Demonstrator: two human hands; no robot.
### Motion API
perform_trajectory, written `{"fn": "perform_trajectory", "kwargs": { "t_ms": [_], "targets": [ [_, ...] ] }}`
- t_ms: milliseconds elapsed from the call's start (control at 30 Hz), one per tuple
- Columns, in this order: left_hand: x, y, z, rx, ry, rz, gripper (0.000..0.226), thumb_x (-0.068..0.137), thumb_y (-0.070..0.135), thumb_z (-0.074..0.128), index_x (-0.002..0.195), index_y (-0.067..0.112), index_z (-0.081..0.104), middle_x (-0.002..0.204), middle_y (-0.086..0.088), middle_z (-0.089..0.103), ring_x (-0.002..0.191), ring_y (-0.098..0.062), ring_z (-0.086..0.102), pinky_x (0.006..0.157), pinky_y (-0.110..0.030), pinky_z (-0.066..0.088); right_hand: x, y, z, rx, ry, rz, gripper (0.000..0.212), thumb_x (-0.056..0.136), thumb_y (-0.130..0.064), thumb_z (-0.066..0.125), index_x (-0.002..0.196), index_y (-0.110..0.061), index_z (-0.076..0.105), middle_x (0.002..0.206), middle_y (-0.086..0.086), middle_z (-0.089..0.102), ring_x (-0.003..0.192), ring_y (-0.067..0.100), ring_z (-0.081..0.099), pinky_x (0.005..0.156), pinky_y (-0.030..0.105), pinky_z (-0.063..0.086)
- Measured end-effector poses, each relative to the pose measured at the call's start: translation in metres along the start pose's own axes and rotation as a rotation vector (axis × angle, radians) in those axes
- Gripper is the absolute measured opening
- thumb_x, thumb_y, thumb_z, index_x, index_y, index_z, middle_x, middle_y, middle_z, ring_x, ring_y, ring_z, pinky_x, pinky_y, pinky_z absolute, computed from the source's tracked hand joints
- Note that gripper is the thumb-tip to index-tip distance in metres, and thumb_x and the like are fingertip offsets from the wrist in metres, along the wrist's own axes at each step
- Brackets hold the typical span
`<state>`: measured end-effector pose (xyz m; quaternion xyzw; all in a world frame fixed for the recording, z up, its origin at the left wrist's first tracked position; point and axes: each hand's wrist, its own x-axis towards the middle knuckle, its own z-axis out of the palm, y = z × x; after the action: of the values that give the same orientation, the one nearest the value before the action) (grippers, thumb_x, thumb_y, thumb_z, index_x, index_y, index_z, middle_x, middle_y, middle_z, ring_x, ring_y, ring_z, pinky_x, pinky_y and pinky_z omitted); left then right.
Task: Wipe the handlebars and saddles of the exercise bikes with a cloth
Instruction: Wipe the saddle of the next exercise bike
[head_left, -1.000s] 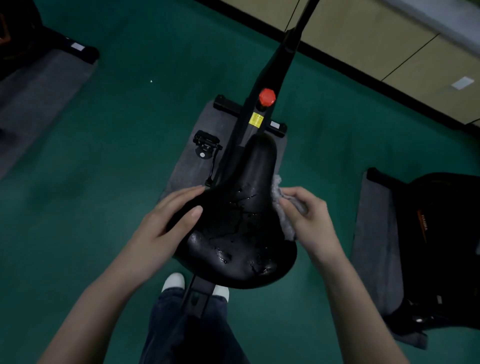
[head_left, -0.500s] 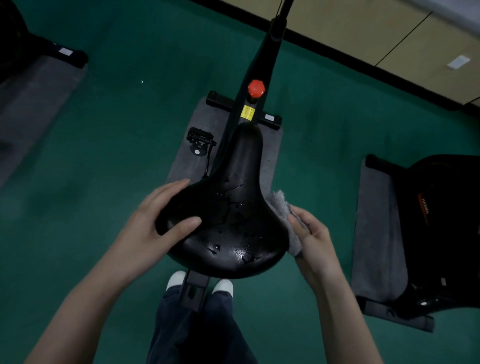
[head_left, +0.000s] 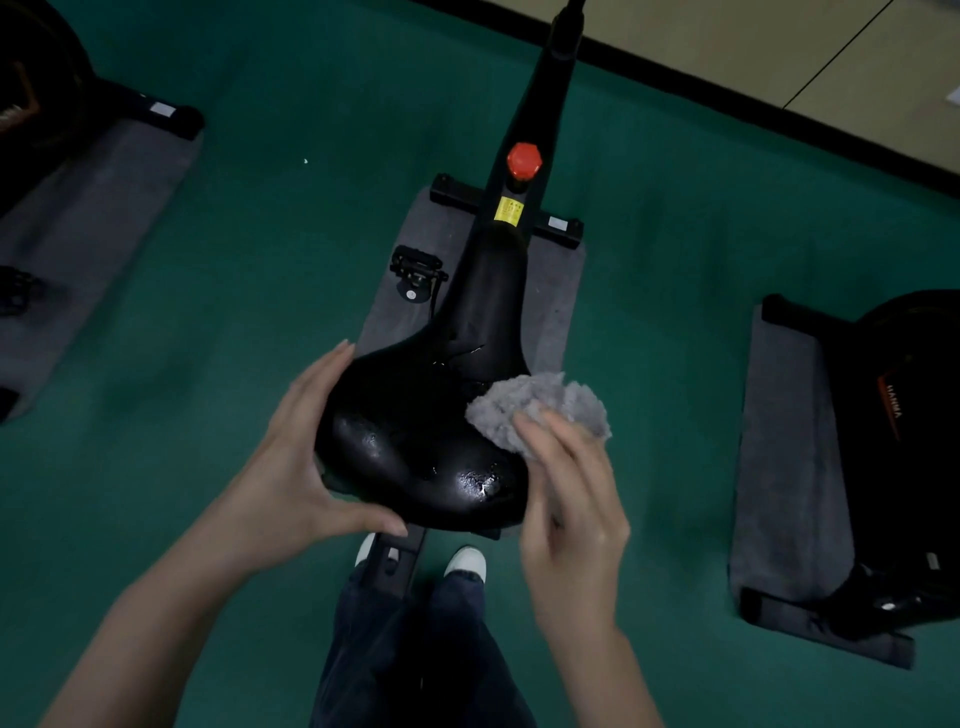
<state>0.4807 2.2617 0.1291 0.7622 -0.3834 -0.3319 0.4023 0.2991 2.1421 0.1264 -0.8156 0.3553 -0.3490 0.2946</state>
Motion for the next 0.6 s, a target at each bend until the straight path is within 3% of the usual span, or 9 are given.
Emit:
{"fn": "perform_trajectory", "kwargs": {
  "t_ms": [167, 300, 433, 500, 600],
  "targets": [
    [0.001, -0.001, 0.001, 0.013, 0.02, 0.005, 0.134, 0.03, 0.058, 0.09, 0.143, 0.037, 0.02, 0.147, 0.016, 0.025, 0.136, 0.009, 0.021, 0.106, 0.0, 0.016, -0.015, -0.011, 0.006, 0.105, 0.249, 0.223, 0.025, 0.092, 0.0, 0.052, 0.112, -0.005, 0.065, 0.115, 0.007, 0.063, 0.114, 0.013, 0.058, 0.099, 0.026, 0.045],
    [0.001, 0.0, 0.002, 0.014, 0.044, 0.02, 0.127, 0.036, 0.061, 0.083, 0.143, 0.028, 0.025, 0.143, 0.012, 0.03, 0.133, 0.01, 0.025, 0.106, -0.002, 0.017, -0.014, -0.025, 0.02, -0.031, 0.15, 0.009, 0.029, 0.09, 0.005, 0.05, 0.111, -0.005, 0.066, 0.118, 0.002, 0.062, 0.116, 0.01, 0.055, 0.104, 0.032, 0.041],
    [0.001, 0.001, 0.003, -0.003, 0.047, 0.024, 0.124, 0.034, 0.062, 0.08, 0.141, 0.03, 0.026, 0.143, 0.012, 0.03, 0.133, 0.01, 0.025, 0.107, -0.004, 0.018, -0.025, -0.007, 0.004, -0.102, -0.016, -0.184, 0.044, 0.082, 0.019, 0.051, 0.116, -0.004, 0.064, 0.124, 0.008, 0.061, 0.119, 0.017, 0.054, 0.102, 0.036, 0.042],
    [0.001, 0.002, 0.004, -0.011, 0.043, 0.026, 0.124, 0.033, 0.06, 0.082, 0.14, 0.033, 0.026, 0.142, 0.016, 0.03, 0.132, 0.011, 0.025, 0.106, -0.003, 0.018, -0.026, 0.003, -0.008, -0.085, -0.02, -0.166, 0.044, 0.08, 0.02, 0.053, 0.116, -0.004, 0.062, 0.123, 0.008, 0.061, 0.118, 0.017, 0.055, 0.104, 0.035, 0.041],
    [0.001, 0.0, 0.004, -0.023, 0.05, 0.017, 0.125, 0.032, 0.059, 0.084, 0.14, 0.034, 0.026, 0.141, 0.019, 0.028, 0.132, 0.012, 0.024, 0.106, -0.003, 0.018, -0.008, 0.001, -0.006, -0.009, 0.054, 0.047, 0.032, 0.086, 0.008, 0.059, 0.114, -0.004, 0.065, 0.116, 0.006, 0.064, 0.111, 0.017, 0.059, 0.1, 0.04, 0.045]
  ]
}}
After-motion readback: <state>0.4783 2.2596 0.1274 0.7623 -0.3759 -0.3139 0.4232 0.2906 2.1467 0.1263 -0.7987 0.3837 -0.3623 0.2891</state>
